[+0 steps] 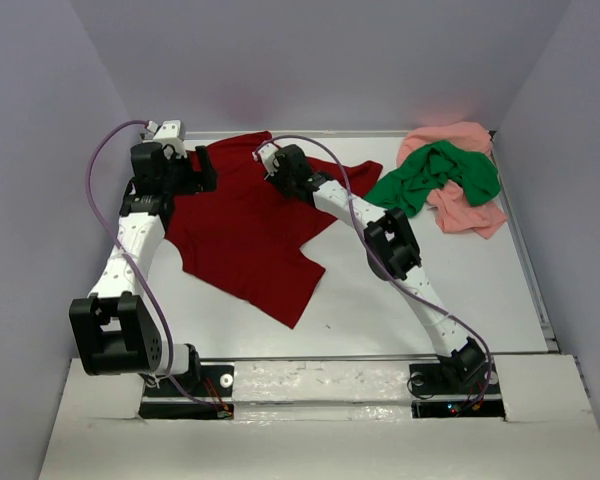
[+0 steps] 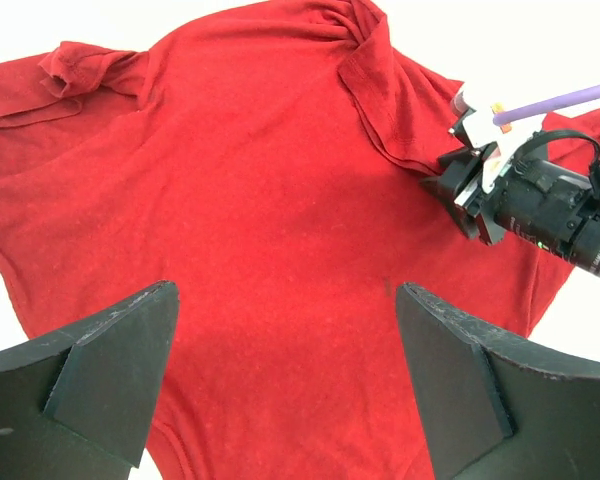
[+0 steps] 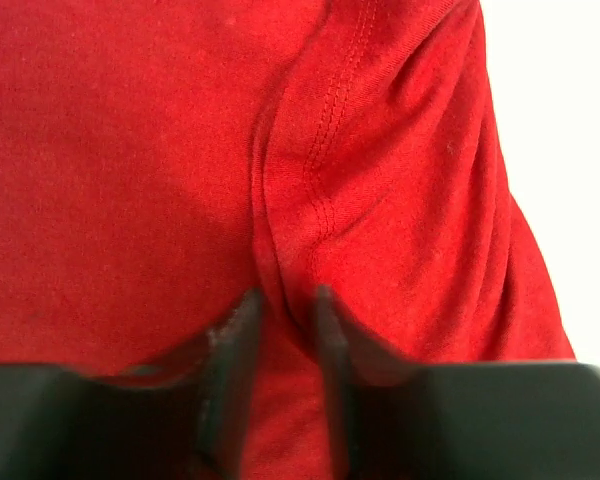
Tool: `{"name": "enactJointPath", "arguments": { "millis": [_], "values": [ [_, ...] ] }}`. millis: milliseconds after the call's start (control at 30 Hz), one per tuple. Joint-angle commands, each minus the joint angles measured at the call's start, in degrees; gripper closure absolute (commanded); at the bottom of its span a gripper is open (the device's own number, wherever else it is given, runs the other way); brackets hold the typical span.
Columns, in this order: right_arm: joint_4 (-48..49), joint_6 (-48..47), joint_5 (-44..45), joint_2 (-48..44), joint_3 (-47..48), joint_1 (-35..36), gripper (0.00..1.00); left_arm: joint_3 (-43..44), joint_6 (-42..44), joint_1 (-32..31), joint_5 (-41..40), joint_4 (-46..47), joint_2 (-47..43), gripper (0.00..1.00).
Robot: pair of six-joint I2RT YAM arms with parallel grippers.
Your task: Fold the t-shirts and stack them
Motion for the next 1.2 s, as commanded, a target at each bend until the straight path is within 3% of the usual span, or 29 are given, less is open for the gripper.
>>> {"name": "enactJointPath", "arguments": {
  "millis": [0, 67, 100, 567, 933, 1167],
  "values": [
    [0.14, 1.47, -0.65, 0.18, 2.36, -0.57, 0.78, -0.83, 0.33, -0.22, -0.06, 2.17, -3.76, 0.02],
    [0.14, 2.17, -0.65, 0.27, 2.36, -0.58, 0.89, -1.01, 0.41, -0.22, -0.06, 2.26, -4.12, 0.02],
    [0.14, 2.35, -0.56, 0.27, 2.18, -1.10, 1.00, -1.18, 0.41, -0.22, -0.06, 2.35, -4.29, 0.02],
    [2.86, 4.90, 3.74, -6.84, 2.80, -6.46, 1.00, -3.91, 0.15, -0.22, 0.82, 4.89, -4.29, 0.02],
    [3.91, 6.40, 8.31, -13.26, 5.44, -19.64, 1.00, -4.79, 0.24, -0.66, 3.63, 5.42, -4.91, 0.02],
    [4.35, 5.61, 8.49, -10.29, 4.21, -26.76, 1.00, -4.96, 0.59, -1.89, 4.86, 5.69, -5.53, 0.02]
  ]
}}
